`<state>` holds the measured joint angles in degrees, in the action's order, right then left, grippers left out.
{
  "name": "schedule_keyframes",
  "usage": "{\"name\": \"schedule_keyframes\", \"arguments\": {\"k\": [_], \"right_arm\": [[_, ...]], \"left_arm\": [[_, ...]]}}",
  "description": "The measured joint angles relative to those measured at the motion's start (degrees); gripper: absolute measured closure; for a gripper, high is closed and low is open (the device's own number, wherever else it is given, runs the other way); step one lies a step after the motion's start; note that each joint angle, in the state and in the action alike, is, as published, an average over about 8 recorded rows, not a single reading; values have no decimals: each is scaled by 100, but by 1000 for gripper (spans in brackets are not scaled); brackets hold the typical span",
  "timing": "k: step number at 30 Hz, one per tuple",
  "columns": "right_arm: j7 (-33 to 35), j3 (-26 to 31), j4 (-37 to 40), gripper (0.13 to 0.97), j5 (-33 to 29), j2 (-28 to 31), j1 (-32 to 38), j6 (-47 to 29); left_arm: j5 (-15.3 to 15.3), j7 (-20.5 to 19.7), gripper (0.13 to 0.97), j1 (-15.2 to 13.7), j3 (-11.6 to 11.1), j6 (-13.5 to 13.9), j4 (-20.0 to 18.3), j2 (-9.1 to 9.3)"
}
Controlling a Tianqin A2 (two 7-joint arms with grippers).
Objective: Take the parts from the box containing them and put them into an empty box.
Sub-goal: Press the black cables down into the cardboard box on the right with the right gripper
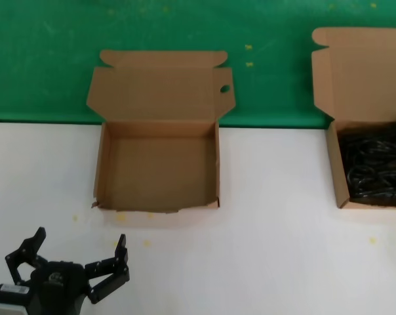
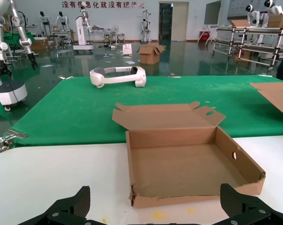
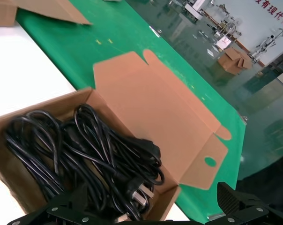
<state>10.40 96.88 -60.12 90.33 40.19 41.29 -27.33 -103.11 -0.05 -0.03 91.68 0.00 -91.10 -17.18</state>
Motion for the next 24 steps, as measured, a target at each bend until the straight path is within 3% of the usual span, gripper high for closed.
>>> {"name": "schedule_keyframes", "arguments": {"k": [7, 13, 18, 24], "right_arm": [[1575, -402, 1301, 129, 744, -372, 630, -643], [2490, -508, 2212, 129, 1047, -585, 1140, -1088], [2929, -394, 2827, 129, 1050, -678, 1604, -1342], [3012, -149, 3030, 129, 907, -775, 1819, -1403]], "left_arm": [[0, 1, 132, 0, 0, 0, 0, 0], [0, 1, 132, 0, 0, 0, 0, 0], [0, 1, 132, 0, 0, 0, 0, 0], [0, 1, 132, 0, 0, 0, 0, 0]]}}
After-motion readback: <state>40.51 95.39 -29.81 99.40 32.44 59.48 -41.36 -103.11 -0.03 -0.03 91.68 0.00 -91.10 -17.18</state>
